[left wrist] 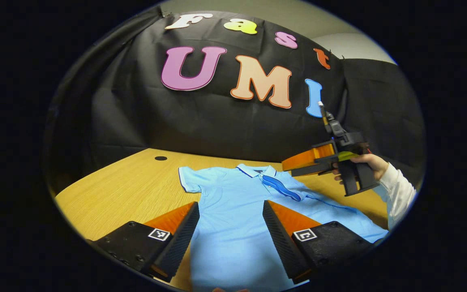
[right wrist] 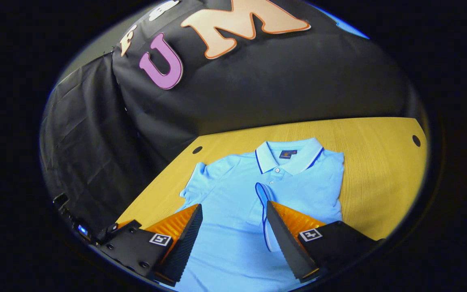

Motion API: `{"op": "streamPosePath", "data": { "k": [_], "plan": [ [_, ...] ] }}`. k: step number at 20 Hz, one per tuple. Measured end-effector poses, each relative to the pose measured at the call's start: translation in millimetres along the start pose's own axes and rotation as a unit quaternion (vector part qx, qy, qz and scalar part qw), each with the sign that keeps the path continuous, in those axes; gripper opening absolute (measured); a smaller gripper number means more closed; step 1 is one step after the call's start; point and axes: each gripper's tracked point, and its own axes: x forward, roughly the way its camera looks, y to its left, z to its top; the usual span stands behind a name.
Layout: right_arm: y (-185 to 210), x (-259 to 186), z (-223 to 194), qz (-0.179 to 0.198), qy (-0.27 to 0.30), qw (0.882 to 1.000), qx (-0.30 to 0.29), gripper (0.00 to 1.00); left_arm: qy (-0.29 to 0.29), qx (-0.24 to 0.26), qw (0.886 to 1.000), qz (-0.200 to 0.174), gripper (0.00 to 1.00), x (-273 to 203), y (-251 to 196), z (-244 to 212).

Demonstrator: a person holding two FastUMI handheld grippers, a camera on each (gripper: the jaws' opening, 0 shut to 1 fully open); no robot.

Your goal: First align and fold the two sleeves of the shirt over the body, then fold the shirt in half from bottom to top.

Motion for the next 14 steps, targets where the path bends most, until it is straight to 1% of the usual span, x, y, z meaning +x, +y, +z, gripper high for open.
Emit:
{"op": "streamPosePath", "data": {
  "k": [2,4,5,6,7,11,14],
  "plan": [
    [-7.4,-24.8,-1.0,-0.011,-0.025,1.000,-0.012,0.98,0.015,-0.015,1.000,0.004,0.94,13.4,14.2,4.7],
    [-16.6,-51.1,-2.9,-0.026,-0.049,0.998,-0.026,0.98,0.032,-0.017,0.999,0.017,0.94,28.3,33.9,7.5],
    [-19.4,-63.3,-4.1,-0.032,-0.060,0.997,-0.034,0.94,0.040,-0.018,0.999,0.021,0.94,37.2,43.2,12.5],
    [-20.7,-76.4,-5.9,-0.037,-0.069,0.996,-0.040,0.94,0.048,-0.018,0.998,0.022,0.94,45.6,48.8,15.6],
    [-21.3,-88.1,-7.6,-0.040,-0.079,0.995,-0.047,0.98,0.057,-0.016,0.998,0.023,0.94,54.4,54.7,19.1],
    [-19.4,-123.8,-30.2,-0.044,-0.099,0.992,-0.071,0.98,0.090,-0.005,0.995,0.037,0.94,89.8,82.4,31.2],
    [-17.6,-141.2,-46.9,-0.038,-0.106,0.992,-0.061,0.98,0.123,0.009,0.991,0.046,0.94,118.9,96.9,29.2]
  ]
}}
